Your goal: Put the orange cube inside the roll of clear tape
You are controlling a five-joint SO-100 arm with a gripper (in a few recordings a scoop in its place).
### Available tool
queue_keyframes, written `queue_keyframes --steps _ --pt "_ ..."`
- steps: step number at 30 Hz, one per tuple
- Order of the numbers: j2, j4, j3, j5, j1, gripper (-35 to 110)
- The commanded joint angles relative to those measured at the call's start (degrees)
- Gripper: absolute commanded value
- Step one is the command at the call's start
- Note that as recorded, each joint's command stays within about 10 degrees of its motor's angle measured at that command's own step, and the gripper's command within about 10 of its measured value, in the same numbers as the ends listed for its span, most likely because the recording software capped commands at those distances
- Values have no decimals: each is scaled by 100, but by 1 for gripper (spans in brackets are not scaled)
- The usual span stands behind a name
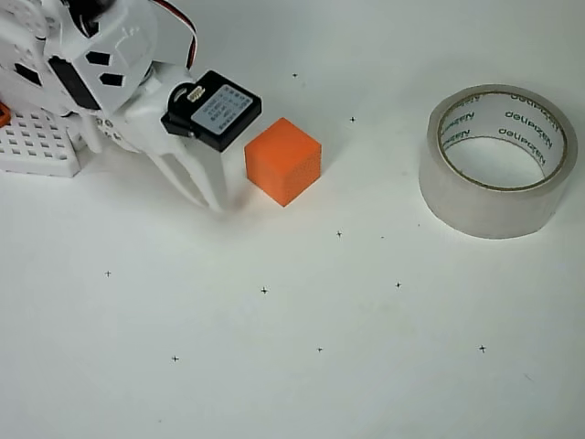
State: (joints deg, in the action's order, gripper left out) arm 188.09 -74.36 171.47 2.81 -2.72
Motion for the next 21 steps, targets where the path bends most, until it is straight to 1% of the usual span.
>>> queue_keyframes --steps 1,8,13,15,21 --pt "44 -299 -982 123 -246 16" --pt "-1898 -149 -2046 299 -791 24" --pt "-2716 272 -2646 316 -1143 26" --pt "-3120 334 -2909 264 -1266 34" --pt "-3955 782 -3287 185 -1441 35"
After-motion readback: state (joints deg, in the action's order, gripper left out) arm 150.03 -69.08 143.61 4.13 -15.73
